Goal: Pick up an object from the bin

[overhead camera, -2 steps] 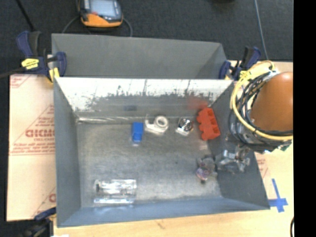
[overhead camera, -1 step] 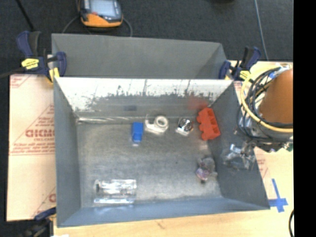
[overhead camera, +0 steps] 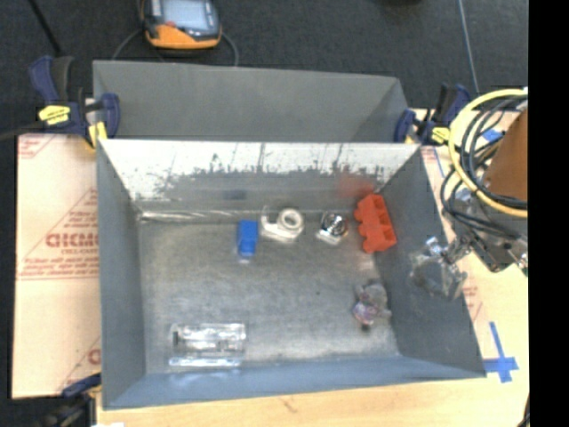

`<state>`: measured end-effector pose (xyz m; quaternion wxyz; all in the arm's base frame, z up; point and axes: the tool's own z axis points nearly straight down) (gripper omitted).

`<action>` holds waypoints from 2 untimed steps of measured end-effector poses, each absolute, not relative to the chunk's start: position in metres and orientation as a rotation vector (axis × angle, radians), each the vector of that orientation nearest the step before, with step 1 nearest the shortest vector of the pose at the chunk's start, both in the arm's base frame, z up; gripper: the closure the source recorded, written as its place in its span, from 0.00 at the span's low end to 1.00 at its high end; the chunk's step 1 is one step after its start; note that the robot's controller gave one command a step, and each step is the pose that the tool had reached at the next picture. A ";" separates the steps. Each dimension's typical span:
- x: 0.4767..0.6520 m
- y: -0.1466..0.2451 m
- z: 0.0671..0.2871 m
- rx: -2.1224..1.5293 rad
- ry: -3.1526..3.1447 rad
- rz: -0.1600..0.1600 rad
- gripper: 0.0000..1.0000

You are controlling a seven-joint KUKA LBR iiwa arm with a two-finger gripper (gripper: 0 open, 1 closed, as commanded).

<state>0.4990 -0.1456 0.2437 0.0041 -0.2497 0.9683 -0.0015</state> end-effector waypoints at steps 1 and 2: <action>0.498 -0.146 0.242 -0.784 3.036 -0.003 0.00; 0.499 -0.141 0.111 -0.914 3.008 0.006 0.00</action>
Offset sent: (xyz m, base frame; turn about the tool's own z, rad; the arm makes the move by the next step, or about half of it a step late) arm 0.0000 0.0000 0.0000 0.0000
